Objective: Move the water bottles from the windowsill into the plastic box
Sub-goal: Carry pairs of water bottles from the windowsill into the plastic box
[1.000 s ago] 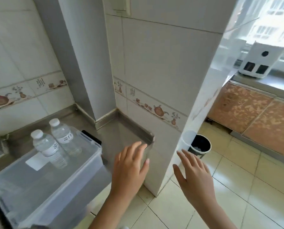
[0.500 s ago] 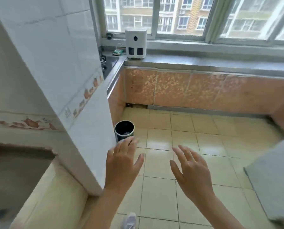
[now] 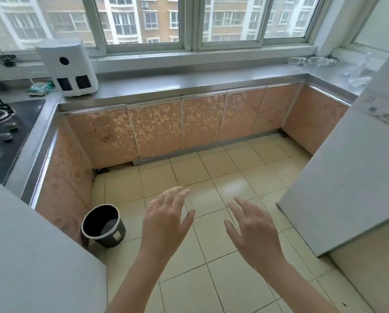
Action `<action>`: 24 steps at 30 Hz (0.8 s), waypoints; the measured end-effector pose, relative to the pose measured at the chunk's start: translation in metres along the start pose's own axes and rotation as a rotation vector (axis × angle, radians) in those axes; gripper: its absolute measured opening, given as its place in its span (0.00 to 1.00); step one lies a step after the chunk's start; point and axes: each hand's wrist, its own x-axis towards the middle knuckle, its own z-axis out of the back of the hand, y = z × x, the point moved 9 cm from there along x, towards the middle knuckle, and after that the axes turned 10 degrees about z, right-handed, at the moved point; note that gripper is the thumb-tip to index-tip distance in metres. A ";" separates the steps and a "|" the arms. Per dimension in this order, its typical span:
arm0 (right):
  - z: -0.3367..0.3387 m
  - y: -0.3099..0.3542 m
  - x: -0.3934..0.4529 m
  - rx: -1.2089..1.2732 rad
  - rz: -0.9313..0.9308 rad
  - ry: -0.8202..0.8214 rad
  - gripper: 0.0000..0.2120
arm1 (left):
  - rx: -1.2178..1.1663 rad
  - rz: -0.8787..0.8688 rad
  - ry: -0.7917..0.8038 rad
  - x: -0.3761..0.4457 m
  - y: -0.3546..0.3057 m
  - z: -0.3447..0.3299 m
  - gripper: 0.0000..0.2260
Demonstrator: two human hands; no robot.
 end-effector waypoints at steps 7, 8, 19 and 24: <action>-0.020 -0.075 0.061 0.006 -0.212 -0.040 0.21 | -0.005 -0.167 0.052 0.119 -0.040 -0.055 0.20; -0.023 -0.088 0.069 0.004 -0.230 -0.042 0.21 | -0.017 -0.186 0.054 0.133 -0.048 -0.065 0.20; -0.051 -0.277 0.200 0.012 -0.374 -0.065 0.21 | -0.056 -0.264 0.115 0.309 -0.156 -0.184 0.20; -0.055 -0.346 0.275 -0.001 -0.352 -0.081 0.21 | -0.066 -0.261 0.091 0.400 -0.199 -0.221 0.21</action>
